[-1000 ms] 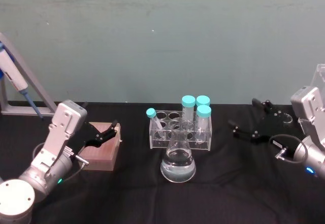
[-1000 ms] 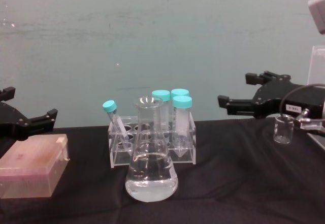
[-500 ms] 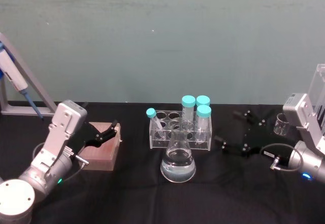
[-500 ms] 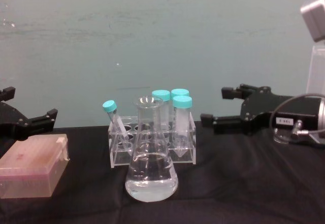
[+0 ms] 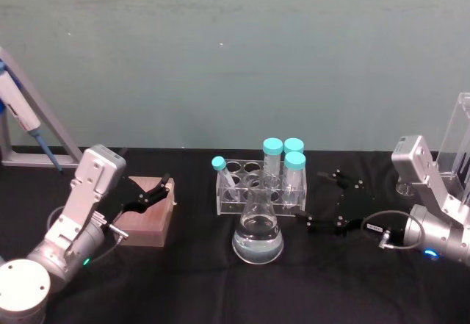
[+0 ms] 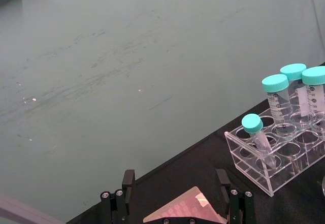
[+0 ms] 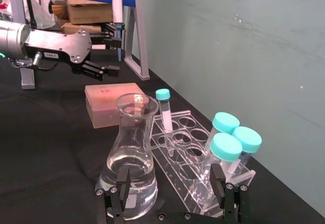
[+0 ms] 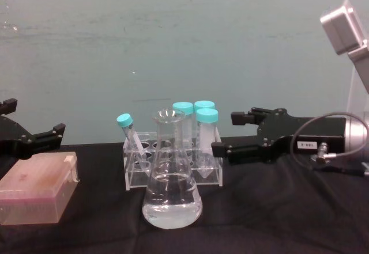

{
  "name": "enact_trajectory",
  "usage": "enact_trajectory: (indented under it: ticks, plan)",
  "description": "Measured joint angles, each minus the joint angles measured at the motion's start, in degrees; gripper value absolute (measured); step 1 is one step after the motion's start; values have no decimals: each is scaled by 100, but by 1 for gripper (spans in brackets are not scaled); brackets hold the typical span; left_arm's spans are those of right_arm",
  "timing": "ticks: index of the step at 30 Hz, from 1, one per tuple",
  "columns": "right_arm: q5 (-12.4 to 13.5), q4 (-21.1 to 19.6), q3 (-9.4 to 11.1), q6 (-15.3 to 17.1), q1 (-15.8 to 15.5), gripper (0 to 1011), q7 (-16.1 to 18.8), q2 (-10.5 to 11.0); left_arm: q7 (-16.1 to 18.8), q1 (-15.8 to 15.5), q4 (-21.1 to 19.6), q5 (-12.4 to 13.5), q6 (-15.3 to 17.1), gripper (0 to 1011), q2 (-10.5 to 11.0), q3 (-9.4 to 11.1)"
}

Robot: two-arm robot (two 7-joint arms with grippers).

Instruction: Place the experimental apparatus aside using one hand.

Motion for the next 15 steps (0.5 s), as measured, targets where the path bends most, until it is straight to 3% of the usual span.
enact_trajectory:
  ticks: [15]
  plan:
    - [344,-238,-130,-13,-1,1003,153,130,0,0,0,0,0,1000,0,0]
